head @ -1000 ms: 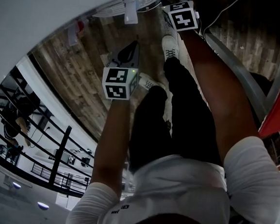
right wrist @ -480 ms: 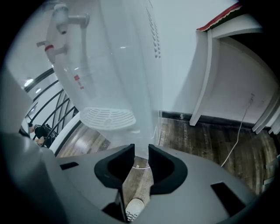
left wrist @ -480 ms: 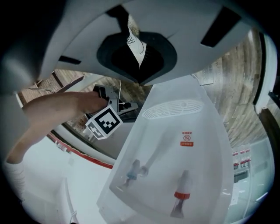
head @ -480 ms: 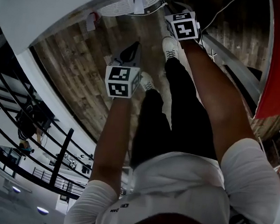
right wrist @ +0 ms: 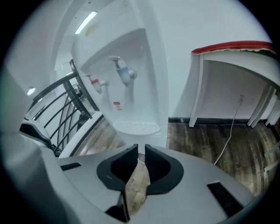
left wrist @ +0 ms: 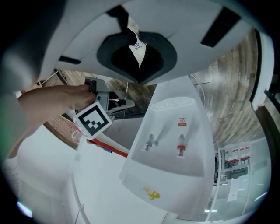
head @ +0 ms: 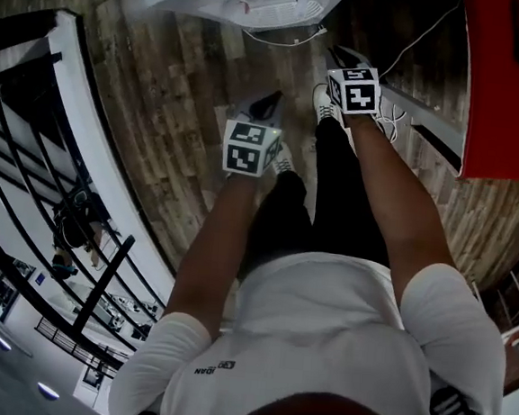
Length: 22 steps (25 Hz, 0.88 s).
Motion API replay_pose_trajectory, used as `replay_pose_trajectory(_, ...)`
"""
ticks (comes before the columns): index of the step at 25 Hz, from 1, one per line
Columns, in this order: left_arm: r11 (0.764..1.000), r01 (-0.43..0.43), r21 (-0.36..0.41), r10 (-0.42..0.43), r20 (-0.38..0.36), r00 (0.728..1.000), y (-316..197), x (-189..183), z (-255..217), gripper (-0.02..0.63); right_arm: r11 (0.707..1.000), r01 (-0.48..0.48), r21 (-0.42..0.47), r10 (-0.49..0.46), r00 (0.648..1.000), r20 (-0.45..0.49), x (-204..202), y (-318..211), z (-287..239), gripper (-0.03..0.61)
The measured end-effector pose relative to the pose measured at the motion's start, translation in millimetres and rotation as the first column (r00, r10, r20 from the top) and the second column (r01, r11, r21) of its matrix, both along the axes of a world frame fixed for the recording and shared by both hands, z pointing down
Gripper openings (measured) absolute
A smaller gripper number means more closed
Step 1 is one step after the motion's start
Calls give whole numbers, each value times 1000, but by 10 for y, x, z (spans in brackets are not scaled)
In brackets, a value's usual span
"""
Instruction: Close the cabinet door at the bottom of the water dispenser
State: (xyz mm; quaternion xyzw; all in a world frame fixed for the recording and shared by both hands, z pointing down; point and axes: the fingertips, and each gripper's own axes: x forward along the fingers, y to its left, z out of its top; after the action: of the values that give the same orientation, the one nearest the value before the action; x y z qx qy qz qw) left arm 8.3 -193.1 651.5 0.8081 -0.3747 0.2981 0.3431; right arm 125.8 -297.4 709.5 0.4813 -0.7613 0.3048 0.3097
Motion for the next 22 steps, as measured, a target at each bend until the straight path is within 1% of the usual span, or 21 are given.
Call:
replay_pose_trajectory(3,999,-6,32,7,-15,1000,103,-100,-214,-8,1000,12,4,-12,998,68,-206,353,-345,45)
replay_pose_trajectory(8,996,-83,20,85,-59,995,722,-207,-785,-8,998,-2,-61,15,976,216,-450,1329,-1007,21)
replay_pose_trajectory(10,994,-90,55,94,-68,993,822,-295,-1081,-8,999,21,-46,-8,967,254,-548,1504,-1315,21)
replay_pose_trajectory(13,989,-68,132,82,-102,991,837,-433,-1581,-8,999,30,24,-37,945,325,-655,1545,-1875,21)
replay_pose_trajectory(16,983,-33,179,62,-154,986,941,-576,-2090,-8,994,9,113,-58,900,433,-805,1622,-2537,21)
replay_pose_trajectory(18,976,-26,214,69,-195,978,1027,-608,-2430,-8,986,-10,166,-73,870,488,-875,1699,-2979,21)
replay_pose_trajectory(22,954,-32,299,116,-266,957,1218,-610,-3077,-8,958,-2,285,-155,835,527,-985,1965,-3774,23)
